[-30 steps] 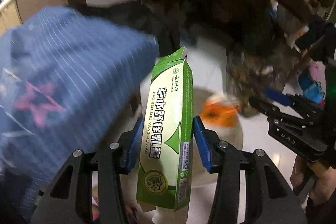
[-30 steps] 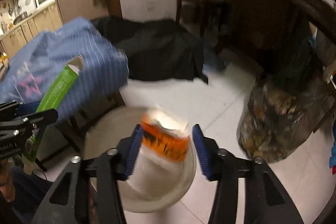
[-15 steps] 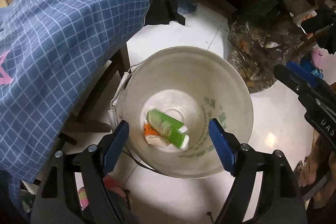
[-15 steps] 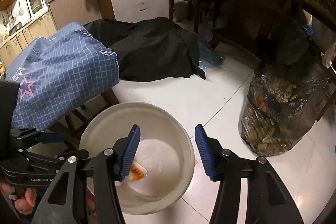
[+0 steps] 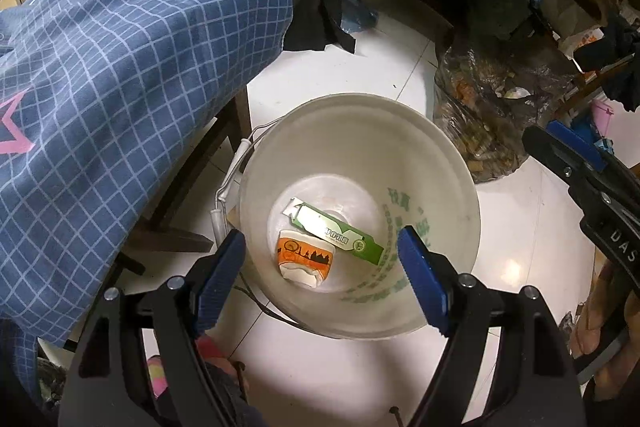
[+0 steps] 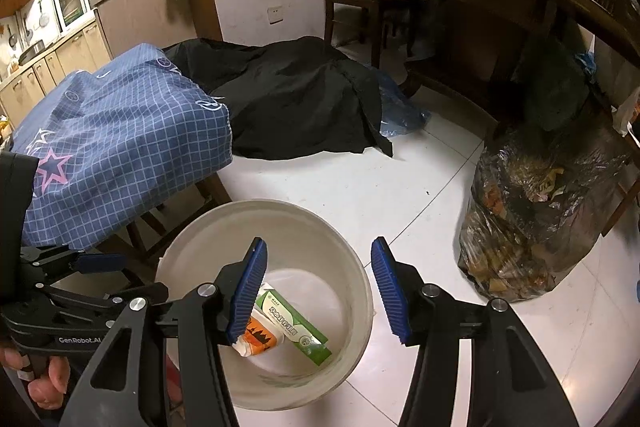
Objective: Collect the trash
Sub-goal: 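Move both grippers back to the trash on the table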
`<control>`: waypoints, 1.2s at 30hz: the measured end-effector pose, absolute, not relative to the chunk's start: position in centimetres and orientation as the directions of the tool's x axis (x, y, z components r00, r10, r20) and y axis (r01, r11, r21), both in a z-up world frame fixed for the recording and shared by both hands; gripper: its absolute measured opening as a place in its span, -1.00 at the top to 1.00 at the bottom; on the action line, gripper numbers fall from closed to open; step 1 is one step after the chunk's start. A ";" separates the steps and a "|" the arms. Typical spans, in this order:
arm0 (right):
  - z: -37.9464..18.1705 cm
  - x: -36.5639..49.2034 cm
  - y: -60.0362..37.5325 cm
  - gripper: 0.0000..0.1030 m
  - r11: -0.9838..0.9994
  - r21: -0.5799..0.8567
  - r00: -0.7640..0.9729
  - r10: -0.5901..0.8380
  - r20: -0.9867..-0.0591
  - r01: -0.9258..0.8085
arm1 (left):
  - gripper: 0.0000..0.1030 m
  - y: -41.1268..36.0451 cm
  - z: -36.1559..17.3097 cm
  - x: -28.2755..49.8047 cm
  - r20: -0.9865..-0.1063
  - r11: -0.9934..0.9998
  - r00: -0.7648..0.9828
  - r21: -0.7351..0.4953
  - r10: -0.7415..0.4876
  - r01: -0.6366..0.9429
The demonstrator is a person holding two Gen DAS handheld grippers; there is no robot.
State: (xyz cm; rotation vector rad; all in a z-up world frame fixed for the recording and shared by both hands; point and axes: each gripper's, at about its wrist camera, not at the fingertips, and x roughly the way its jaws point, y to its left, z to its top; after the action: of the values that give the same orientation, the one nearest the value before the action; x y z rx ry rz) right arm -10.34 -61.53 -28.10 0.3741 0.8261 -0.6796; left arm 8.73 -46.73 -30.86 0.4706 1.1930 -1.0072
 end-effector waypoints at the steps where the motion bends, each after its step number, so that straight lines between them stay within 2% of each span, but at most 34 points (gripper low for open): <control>1: -28.1 -10.3 -61.6 -0.07 0.731 0.048 0.487 -0.404 -0.774 0.681 | -0.45 -46.7 -30.9 8.7 -0.919 0.507 0.031 -0.189 -0.393 0.841; 11: -28.7 -10.2 -61.4 -0.10 0.733 0.046 0.480 -0.395 -0.783 0.679 | -0.45 -46.3 -30.1 9.2 -0.907 0.523 0.053 -0.193 -0.417 0.830; 15: -28.7 -10.0 -61.0 -0.13 0.741 0.064 0.498 -0.382 -0.779 0.668 | -0.45 -45.6 -28.0 9.0 -0.879 0.509 0.093 -0.182 -0.468 0.841; 18: -26.3 -9.2 -59.9 -0.42 0.773 0.094 0.578 -0.381 -0.722 0.627 | -0.46 -43.8 -24.0 9.8 -0.830 0.494 0.169 -0.142 -0.532 0.858; 20: -24.5 -8.0 -58.9 -0.65 0.798 0.102 0.621 -0.375 -0.689 0.594 | -0.57 -41.5 -21.1 11.3 -0.788 0.508 0.224 -0.128 -0.574 0.852; 24: -20.6 -2.5 -54.8 -0.79 0.898 0.112 0.716 -0.259 -0.648 0.426 | -0.65 -32.9 -14.8 16.8 -0.697 0.614 0.392 -0.089 -0.601 0.784; 28: -17.9 5.0 -48.8 -0.89 0.969 0.147 0.777 -0.064 -0.627 0.199 | -0.83 -21.2 -11.2 23.4 -0.654 0.747 0.571 0.014 -0.496 0.664; 31: -16.5 11.8 -43.3 -0.90 0.982 0.183 0.779 0.083 -0.621 0.041 | -0.84 -12.3 -10.8 28.5 -0.671 0.838 0.647 0.070 -0.362 0.541; 34: -15.6 17.4 -38.0 -0.90 0.979 0.191 0.764 0.172 -0.622 -0.065 | -0.84 -4.0 -11.0 34.0 -0.674 0.912 0.706 0.116 -0.218 0.393; 36: -15.6 21.2 -34.1 -0.90 0.968 0.200 0.743 0.244 -0.624 -0.150 | -0.84 0.2 -11.4 37.7 -0.695 0.938 0.696 0.092 -0.180 0.335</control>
State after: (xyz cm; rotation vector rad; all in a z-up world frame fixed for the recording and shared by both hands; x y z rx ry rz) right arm 21.23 -34.09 -15.56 0.1404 0.7017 0.2170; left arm 37.66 0.17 -11.42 0.2192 0.7486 -0.2897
